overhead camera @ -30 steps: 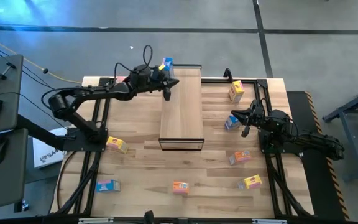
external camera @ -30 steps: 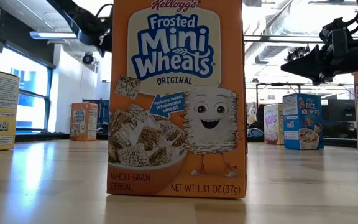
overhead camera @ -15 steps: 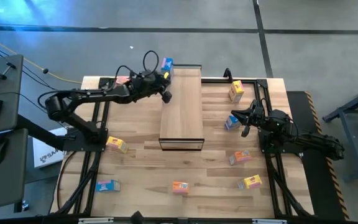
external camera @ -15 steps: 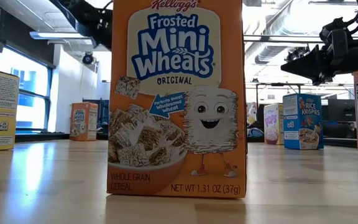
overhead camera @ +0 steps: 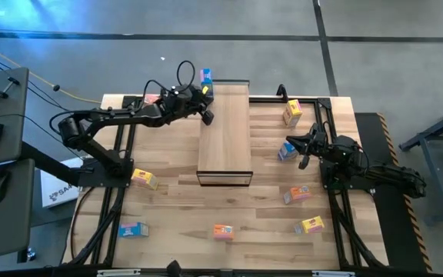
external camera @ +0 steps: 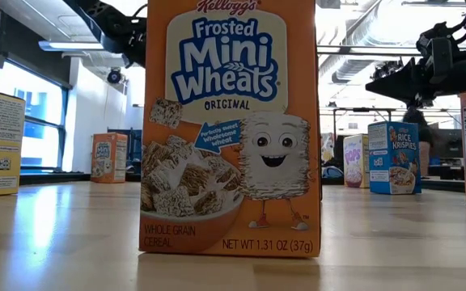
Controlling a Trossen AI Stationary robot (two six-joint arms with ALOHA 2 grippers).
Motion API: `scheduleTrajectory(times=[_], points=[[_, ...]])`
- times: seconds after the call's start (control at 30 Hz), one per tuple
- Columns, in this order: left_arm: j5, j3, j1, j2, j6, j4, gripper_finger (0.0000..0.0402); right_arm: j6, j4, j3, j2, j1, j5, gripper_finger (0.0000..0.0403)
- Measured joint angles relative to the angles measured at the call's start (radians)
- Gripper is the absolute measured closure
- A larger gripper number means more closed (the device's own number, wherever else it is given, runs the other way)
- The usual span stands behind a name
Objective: Stack cereal on shelf
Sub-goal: Put the top left blue cereal box on the shelf
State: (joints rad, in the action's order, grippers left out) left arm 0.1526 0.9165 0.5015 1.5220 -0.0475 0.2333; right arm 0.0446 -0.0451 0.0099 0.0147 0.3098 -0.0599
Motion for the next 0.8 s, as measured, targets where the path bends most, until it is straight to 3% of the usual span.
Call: scheduleTrajectory(times=[0.2, 0.5, 0.8], points=[[-0.033, 0.0, -0.036, -0.019, 0.032, -0.022, 0.0401, -0.086, -0.137, 0.0, -0.001, 0.0, 0.068, 0.0389], [0.17, -0.001, -0.035, -0.018, 0.023, -0.036, 0.0401, 0.003, -0.236, 0.0, -0.002, 0.0, 0.079, 0.0389], [0.207, -0.001, -0.013, -0.013, -0.003, -0.054, 0.0401, 0.027, -0.222, 0.0, -0.002, 0.0, 0.076, 0.0389]])
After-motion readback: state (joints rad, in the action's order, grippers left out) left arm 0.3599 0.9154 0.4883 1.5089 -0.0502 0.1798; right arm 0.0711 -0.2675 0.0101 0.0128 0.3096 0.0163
